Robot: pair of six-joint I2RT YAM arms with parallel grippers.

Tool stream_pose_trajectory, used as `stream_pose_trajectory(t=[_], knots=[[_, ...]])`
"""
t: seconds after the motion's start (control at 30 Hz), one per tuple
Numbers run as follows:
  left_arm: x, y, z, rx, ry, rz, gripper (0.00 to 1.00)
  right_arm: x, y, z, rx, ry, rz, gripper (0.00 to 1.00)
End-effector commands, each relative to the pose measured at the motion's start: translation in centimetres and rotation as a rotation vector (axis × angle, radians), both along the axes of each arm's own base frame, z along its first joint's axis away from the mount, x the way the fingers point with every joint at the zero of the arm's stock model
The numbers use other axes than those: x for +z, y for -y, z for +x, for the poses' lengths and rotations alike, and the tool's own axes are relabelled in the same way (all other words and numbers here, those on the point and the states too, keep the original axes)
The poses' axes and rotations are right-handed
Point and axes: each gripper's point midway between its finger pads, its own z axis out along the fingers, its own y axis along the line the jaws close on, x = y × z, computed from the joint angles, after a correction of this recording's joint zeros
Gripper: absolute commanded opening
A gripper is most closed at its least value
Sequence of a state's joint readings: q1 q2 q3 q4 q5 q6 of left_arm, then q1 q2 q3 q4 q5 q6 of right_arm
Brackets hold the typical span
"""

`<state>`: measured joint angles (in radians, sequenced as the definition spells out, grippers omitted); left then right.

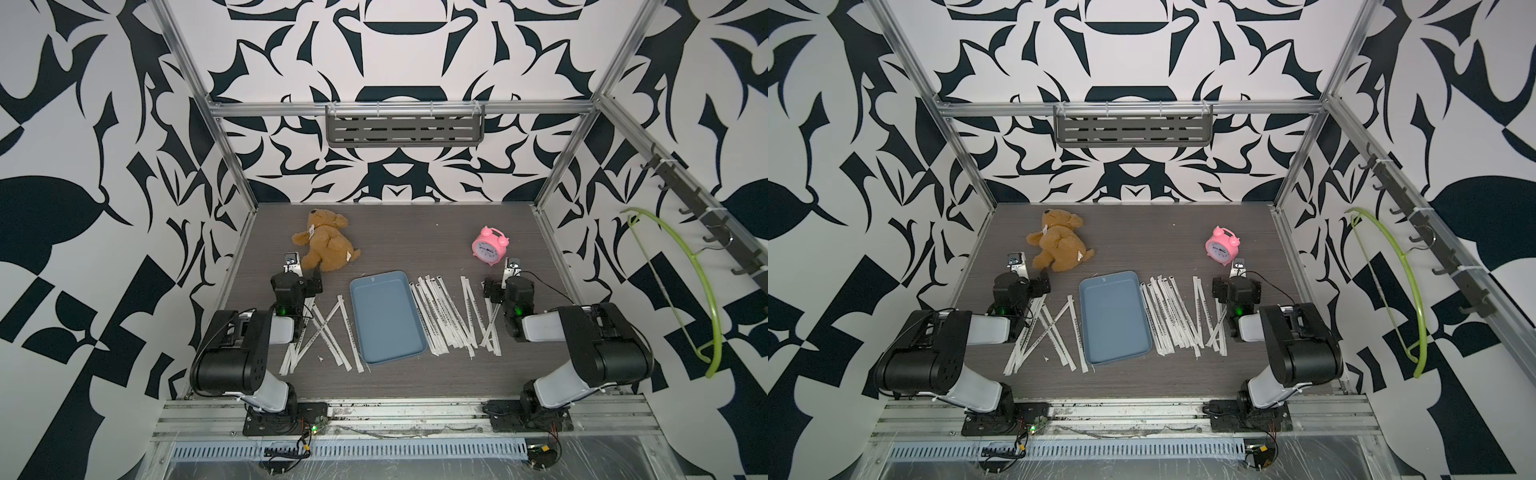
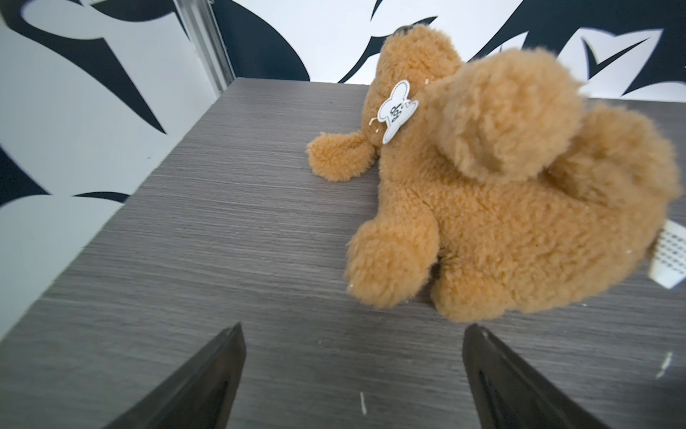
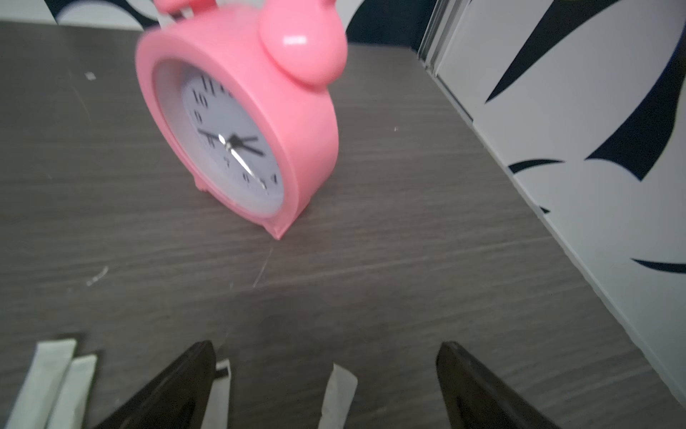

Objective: Put the straws into the storage box
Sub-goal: Pick up the straw from the center of the board.

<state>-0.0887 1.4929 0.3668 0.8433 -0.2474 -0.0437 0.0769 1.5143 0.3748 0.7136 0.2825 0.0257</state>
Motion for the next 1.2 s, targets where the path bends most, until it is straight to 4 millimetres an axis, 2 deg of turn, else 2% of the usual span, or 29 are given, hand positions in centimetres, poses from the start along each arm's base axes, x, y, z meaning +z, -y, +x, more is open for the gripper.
stream_pose_trajectory(t=[0.0, 0.03, 0.1, 0.17, 0.2, 0.23, 0.27, 0.3, 0.33, 0.37, 0.4, 0.43, 0.5, 0.57, 0.67, 0.77, 0.87, 1.0, 1.17], knots=[[4.4, 0.8, -0.8, 0.047, 0.057, 0.094, 0.99, 7.3, 0.2, 1.7, -0.080, 0.016, 0.005, 0.99], [6.1, 0.7, -1.2, 0.085, 0.083, 0.103, 0.99, 8.4, 0.3, 1.5, -0.116, -0.021, 0.019, 0.99], [9.1, -0.2, -2.7, 0.196, 0.101, 0.069, 0.99, 12.1, 0.0, 0.4, -0.204, -0.067, -0.017, 0.99], [11.3, -0.7, -4.1, 0.247, 0.089, -0.009, 0.99, 14.8, -1.4, -1.0, -0.218, -0.102, -0.019, 0.99], [12.1, -0.8, -4.8, 0.258, 0.079, -0.054, 0.99, 15.6, -2.3, -1.3, -0.193, -0.122, 0.028, 0.99], [12.7, -0.6, -5.3, 0.253, 0.065, -0.088, 0.99, 16.1, -2.4, -1.6, -0.231, -0.115, 0.104, 0.99], [13.2, -0.4, -5.9, 0.238, 0.038, -0.101, 0.99, 15.7, -2.9, -2.3, -0.249, -0.161, 0.199, 1.00], [13.6, -0.3, -6.5, 0.230, 0.014, -0.118, 0.99, 15.0, -4.8, -2.2, -0.138, -0.229, 0.305, 0.92], [14.0, -0.3, -6.9, 0.230, 0.002, -0.138, 0.99, 14.7, -6.2, -2.3, -0.068, -0.272, 0.386, 0.73], [14.1, -0.5, -7.5, 0.264, -0.009, -0.190, 0.99, 14.3, -6.5, -3.0, -0.078, -0.314, 0.424, 0.53], [14.2, -1.0, -8.2, 0.317, -0.016, -0.251, 0.99, 14.0, -6.8, -3.9, -0.092, -0.352, 0.428, 0.43], [14.5, -1.2, -8.5, 0.335, -0.017, -0.289, 0.99, 13.7, -7.2, -4.6, -0.089, -0.378, 0.433, 0.42], [15.7, 0.3, -8.4, 0.196, -0.037, -0.305, 1.00, 12.7, -7.6, -6.7, -0.109, -0.457, 0.437, 0.37], [16.4, 1.0, -8.5, 0.144, -0.068, -0.289, 0.89, 11.4, -7.2, -8.9, -0.151, -0.541, 0.437, 0.33], [15.0, 2.1, -8.4, 0.109, -0.262, -0.247, 0.81, 9.4, -5.9, -11.5, -0.194, -0.633, 0.385, 0.30], [12.5, 4.6, -8.3, 0.050, -0.409, -0.301, 0.80, 7.0, -4.3, -12.5, -0.249, -0.713, 0.440, 0.28], [11.1, 7.7, -8.1, -0.015, -0.433, -0.359, 0.80, 5.5, -3.4, -11.8, -0.277, -0.717, 0.521, 0.30], [8.8, 10.8, -7.9, -0.071, -0.506, -0.406, 0.80, 3.3, -3.8, -10.5, -0.269, -0.761, 0.546, 0.35], [7.1, 12.7, -7.6, -0.093, -0.563, -0.408, 0.76, 1.3, -3.7, -9.3, -0.280, -0.774, 0.541, 0.37]])
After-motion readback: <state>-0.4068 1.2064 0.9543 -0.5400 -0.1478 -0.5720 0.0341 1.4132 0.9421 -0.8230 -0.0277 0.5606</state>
